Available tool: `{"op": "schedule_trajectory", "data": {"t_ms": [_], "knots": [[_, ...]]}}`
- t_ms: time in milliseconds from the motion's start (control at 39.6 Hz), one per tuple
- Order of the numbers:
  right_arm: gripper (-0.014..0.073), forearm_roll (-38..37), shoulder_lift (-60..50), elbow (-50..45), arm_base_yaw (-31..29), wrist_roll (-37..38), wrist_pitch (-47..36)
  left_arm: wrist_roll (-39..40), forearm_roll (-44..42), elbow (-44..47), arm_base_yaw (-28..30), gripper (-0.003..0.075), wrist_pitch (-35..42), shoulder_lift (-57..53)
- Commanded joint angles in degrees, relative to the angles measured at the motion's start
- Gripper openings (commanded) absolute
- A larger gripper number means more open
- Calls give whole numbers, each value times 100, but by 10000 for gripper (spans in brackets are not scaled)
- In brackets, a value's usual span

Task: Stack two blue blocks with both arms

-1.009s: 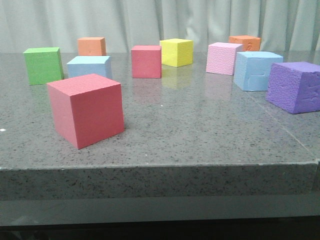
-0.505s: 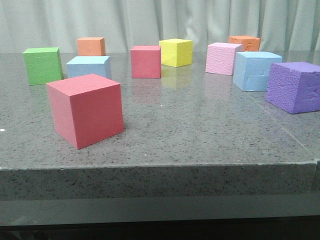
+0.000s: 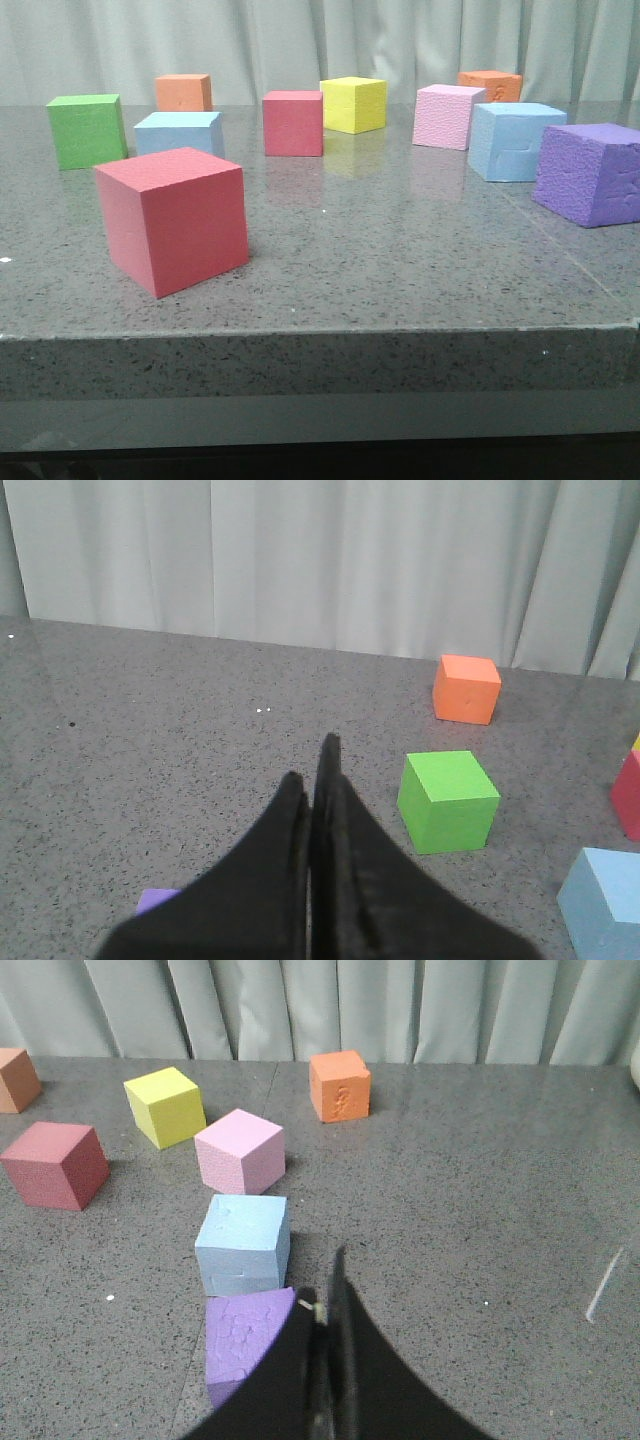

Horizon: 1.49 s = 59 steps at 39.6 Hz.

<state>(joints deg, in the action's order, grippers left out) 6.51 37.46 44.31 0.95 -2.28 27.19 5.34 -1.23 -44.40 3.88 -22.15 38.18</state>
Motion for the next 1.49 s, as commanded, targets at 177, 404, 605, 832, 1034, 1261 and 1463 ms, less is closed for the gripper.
{"op": "schedule_trajectory", "data": {"t_ms": [177, 404, 605, 832, 1034, 1261, 1463], "knots": [[-68, 26, 41, 220, -28, -24, -582, 29, -4, -239, -8, -20, 512, 113], [-68, 26, 41, 215, -28, -24, -580, 29, -4, -239, -8, -20, 501, 113], [-66, 26, 41, 215, -28, -24, -580, 29, -4, -239, -8, -20, 501, 113], [10, 26, 41, 215, -28, -24, -580, 29, -4, -239, -8, -18, 562, 113], [299, 26, 41, 215, -28, -24, -580, 29, -4, -239, -8, 148, 686, 113], [540, 26, 41, 215, -28, -24, -580, 29, -4, -239, -8, 578, 725, 113], [568, 26, 41, 215, -28, -24, -580, 29, -4, -239, -8, 629, 752, 113]]}}
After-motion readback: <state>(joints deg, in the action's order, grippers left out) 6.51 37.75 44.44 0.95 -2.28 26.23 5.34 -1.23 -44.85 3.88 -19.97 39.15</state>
